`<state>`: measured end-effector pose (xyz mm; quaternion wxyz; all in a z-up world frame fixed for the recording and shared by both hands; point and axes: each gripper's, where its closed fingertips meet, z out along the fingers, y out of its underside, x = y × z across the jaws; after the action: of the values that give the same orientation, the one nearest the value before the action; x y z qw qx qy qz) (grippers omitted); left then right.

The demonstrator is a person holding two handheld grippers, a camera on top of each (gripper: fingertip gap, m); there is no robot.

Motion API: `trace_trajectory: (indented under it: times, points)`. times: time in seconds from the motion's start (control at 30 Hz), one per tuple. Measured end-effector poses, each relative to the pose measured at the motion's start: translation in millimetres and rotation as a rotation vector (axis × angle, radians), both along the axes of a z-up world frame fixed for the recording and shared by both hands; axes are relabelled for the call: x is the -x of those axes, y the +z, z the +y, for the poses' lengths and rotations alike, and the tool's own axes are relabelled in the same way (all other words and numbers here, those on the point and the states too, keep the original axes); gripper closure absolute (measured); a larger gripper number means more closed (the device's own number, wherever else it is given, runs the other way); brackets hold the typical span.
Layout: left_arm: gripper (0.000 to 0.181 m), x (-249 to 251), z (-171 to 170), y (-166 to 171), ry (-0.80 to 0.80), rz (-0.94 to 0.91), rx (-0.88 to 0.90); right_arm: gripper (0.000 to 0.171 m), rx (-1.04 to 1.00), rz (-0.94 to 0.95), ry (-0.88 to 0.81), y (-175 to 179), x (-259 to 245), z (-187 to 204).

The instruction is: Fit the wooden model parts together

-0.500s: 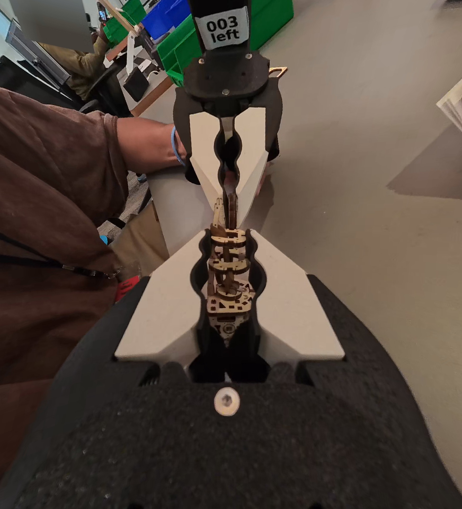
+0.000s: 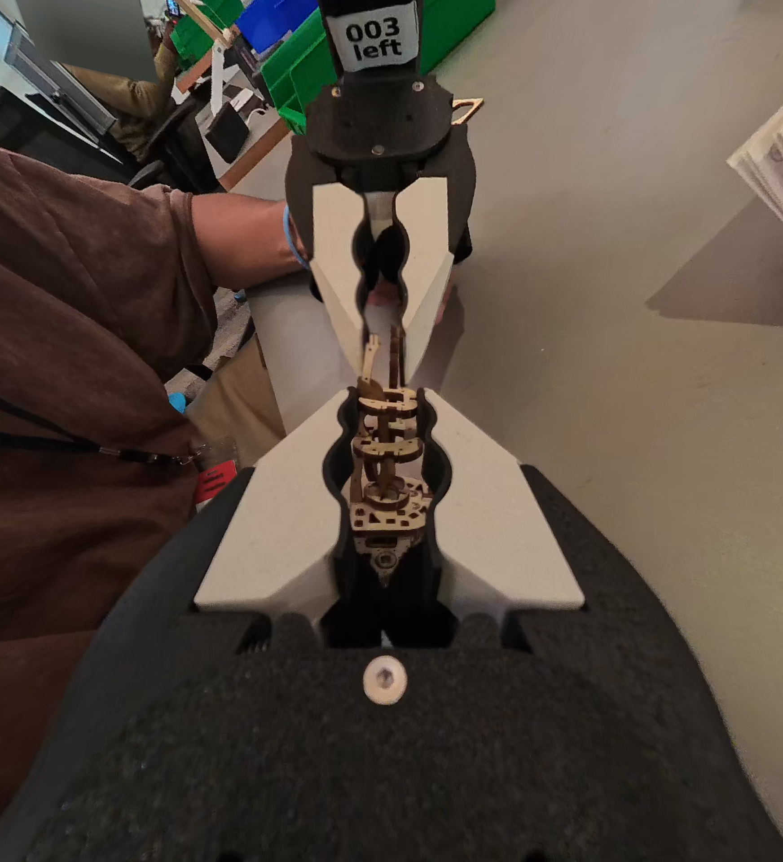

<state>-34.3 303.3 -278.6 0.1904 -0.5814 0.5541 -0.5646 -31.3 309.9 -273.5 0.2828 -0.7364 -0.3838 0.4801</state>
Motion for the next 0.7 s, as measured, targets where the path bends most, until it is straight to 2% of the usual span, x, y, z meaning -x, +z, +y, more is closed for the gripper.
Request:
trace_trajectory:
  times: [0.1,0.27,0.7]
  points:
    - [0.168,5.4,4.1,1.4,0.014,-0.005,0.024,0.148,0.013,0.007,-0.018,0.5,-5.6,3.1]
    - [0.181,5.2,7.7,0.9,0.045,-0.008,-0.027,0.148,0.016,-0.006,0.004,-1.2,-3.4,-0.8]
    - [0.181,5.7,5.2,-2.3,0.041,0.007,-0.078,0.149,0.050,0.026,0.027,-4.7,-1.5,-2.1]
